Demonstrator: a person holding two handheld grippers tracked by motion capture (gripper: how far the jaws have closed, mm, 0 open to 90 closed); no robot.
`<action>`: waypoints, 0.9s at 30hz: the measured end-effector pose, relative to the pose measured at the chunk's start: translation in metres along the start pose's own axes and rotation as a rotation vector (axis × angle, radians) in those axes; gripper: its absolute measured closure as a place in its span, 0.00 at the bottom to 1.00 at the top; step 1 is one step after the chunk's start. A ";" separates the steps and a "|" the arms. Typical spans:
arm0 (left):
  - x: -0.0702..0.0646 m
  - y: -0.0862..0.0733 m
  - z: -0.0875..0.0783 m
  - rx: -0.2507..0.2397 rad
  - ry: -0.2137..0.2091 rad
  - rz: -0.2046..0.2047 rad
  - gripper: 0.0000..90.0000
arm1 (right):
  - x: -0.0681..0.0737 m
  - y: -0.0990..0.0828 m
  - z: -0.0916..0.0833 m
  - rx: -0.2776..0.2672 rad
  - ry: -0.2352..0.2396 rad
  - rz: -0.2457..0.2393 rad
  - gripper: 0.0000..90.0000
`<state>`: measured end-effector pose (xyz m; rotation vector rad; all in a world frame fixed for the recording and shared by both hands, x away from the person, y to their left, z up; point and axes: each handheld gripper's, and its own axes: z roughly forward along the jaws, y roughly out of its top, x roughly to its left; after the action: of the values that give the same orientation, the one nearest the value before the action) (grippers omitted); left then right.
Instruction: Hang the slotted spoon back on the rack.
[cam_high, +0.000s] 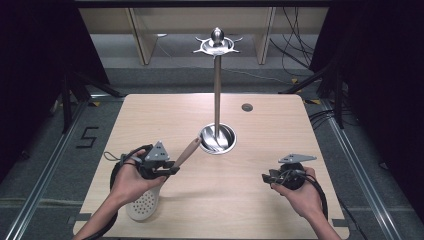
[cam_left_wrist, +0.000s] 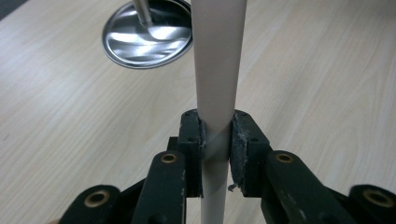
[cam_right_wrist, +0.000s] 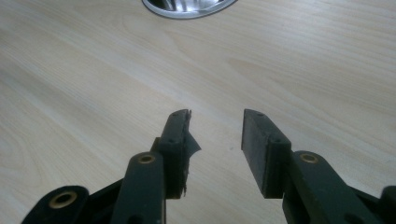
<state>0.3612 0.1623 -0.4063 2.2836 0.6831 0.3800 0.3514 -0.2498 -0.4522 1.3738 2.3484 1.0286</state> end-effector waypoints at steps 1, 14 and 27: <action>0.001 -0.001 -0.002 -0.013 -0.001 0.000 0.83 | 0.000 0.000 0.000 0.000 0.000 0.000 0.69; 0.007 -0.015 -0.030 -0.164 0.076 -0.074 0.83 | 0.006 0.003 -0.002 -0.055 0.029 -0.012 0.67; 0.007 -0.010 -0.043 -0.347 0.156 -0.098 0.83 | 0.009 0.006 -0.003 -0.083 0.030 -0.056 0.66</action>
<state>0.3438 0.1960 -0.3822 1.8995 0.7410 0.5860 0.3490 -0.2413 -0.4448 1.2636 2.3240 1.1248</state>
